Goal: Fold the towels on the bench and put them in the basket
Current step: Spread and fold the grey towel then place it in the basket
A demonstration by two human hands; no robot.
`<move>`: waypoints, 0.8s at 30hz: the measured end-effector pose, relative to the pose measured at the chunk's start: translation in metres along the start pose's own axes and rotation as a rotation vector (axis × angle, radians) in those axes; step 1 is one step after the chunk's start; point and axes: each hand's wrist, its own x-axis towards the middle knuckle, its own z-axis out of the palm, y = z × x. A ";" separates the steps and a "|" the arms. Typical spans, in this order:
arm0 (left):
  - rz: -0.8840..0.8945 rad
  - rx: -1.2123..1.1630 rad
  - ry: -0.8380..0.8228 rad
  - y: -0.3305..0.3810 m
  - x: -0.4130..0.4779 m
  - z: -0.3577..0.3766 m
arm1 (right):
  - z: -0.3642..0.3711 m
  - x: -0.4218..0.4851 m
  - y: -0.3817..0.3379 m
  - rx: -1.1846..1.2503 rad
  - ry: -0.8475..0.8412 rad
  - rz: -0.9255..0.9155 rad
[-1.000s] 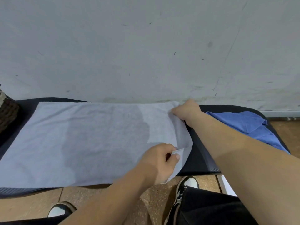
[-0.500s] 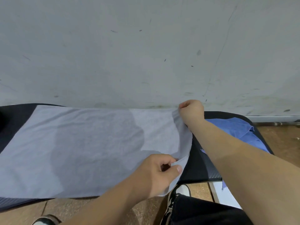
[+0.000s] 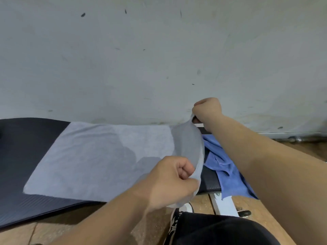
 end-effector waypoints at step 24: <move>-0.402 -0.070 0.722 -0.119 -0.134 -0.263 | 0.305 -0.125 -0.141 0.163 -0.489 -0.138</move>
